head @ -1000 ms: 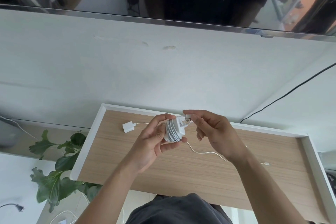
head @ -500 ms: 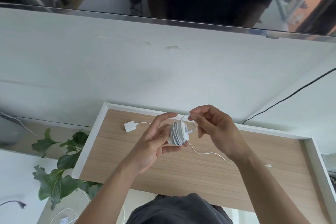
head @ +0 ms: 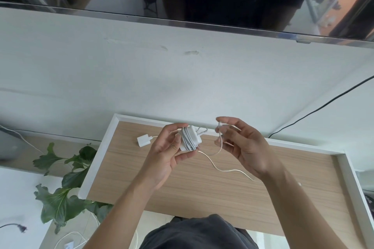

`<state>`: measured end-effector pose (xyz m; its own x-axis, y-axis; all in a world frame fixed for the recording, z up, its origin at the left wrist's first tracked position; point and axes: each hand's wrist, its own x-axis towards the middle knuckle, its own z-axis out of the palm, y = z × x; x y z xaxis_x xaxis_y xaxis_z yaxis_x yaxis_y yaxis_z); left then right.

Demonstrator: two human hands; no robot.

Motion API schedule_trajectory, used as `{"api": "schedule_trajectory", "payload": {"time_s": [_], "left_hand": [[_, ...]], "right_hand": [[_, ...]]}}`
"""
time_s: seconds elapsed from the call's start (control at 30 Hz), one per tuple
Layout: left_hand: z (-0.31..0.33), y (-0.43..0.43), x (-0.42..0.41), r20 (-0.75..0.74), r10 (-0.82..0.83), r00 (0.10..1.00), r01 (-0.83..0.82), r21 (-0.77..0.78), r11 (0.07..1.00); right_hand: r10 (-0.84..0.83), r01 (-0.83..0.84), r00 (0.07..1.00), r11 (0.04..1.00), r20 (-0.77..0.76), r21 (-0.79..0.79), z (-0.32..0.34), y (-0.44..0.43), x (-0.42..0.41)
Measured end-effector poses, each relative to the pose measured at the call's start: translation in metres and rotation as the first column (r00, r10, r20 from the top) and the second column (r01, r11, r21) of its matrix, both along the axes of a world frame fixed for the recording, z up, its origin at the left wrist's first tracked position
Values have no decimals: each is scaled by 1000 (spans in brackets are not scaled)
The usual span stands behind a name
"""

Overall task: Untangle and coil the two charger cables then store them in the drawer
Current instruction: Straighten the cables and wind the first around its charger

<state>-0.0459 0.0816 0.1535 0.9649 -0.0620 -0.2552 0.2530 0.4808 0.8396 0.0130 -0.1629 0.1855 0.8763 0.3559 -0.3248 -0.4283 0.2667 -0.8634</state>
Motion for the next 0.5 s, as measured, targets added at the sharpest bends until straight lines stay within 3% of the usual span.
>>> {"api": "schedule_trajectory", "payload": {"time_s": [0.17, 0.5], "left_hand": [[0, 0, 0, -18, 14, 1000, -14, -8, 1000], [-1, -4, -3, -62, -39, 997, 43, 63, 997]], "right_hand": [[170, -105, 969, 941, 180, -322, -7, -2, -2], [171, -63, 955, 914, 241, -400, -10, 6, 0]]}}
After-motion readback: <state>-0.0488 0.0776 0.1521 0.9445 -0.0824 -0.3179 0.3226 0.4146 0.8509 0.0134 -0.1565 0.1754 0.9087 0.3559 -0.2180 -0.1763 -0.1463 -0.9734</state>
